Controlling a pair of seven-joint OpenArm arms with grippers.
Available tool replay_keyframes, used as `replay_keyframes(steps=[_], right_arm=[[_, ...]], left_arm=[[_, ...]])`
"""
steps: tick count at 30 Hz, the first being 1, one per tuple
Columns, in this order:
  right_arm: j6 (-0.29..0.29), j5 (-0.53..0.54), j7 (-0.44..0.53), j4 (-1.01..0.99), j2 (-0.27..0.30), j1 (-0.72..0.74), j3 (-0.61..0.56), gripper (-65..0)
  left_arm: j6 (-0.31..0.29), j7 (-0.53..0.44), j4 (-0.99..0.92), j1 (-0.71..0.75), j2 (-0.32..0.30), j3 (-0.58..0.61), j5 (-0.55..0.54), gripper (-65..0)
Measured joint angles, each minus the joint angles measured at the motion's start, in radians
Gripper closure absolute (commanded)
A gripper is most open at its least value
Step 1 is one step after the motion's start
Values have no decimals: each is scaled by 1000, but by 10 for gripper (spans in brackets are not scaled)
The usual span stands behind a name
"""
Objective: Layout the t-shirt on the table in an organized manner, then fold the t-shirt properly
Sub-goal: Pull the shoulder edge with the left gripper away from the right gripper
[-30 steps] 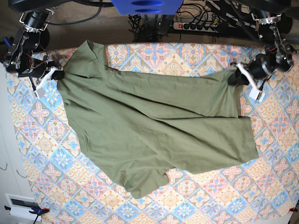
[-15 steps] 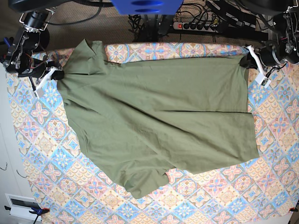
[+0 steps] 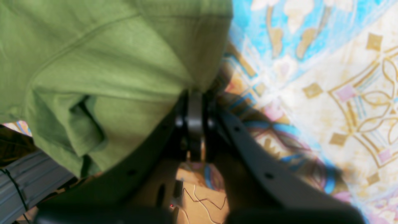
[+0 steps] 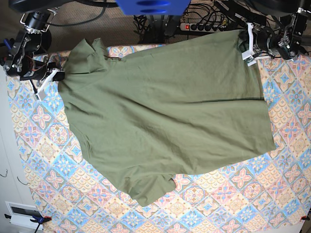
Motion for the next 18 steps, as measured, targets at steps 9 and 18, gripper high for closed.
replay_keyframes(steps=[9, 18], right_arm=[[0, 0, 0, 0, 0, 0, 0, -11], [0, 0, 0, 0, 0, 0, 0, -11]], left_arm=[[1, 1, 0, 17, -51, 19, -27, -300], [-1, -21, 0, 5, -74, -211, -174, -298]])
